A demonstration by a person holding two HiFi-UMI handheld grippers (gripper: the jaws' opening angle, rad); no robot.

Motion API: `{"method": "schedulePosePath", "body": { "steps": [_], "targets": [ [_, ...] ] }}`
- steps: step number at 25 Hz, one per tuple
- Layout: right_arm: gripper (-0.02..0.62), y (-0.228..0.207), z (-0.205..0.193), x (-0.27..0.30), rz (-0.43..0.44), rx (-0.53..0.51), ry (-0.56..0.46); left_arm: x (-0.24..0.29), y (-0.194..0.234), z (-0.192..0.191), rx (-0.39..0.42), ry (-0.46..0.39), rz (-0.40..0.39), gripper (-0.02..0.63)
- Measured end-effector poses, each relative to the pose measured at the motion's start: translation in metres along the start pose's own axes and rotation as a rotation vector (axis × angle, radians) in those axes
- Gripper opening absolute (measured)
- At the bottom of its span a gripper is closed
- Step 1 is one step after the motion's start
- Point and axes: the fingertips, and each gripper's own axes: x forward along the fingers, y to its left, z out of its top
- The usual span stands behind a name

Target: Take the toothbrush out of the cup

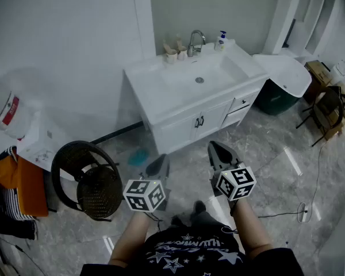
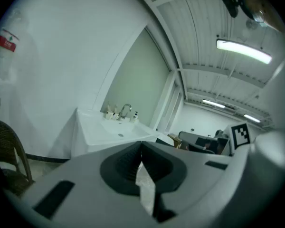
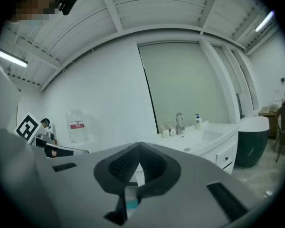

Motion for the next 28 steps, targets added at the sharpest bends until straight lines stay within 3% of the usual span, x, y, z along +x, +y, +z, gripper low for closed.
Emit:
{"method": "schedulePosePath", "body": {
  "steps": [7, 18, 28],
  "targets": [
    [0.014, -0.003, -0.004, 0.005, -0.008, -0.016, 0.011, -0.004, 0.016, -0.002, -0.021, 0.006, 0.039, 0.018],
    [0.014, 0.008, -0.013, 0.010, -0.012, -0.009, 0.031, -0.009, 0.018, -0.003, 0.007, 0.014, 0.030, 0.018],
    [0.014, 0.005, -0.028, 0.007, -0.050, 0.063, 0.007, -0.026, 0.033, -0.020, 0.018, 0.039, 0.048, 0.018]
  ]
}}
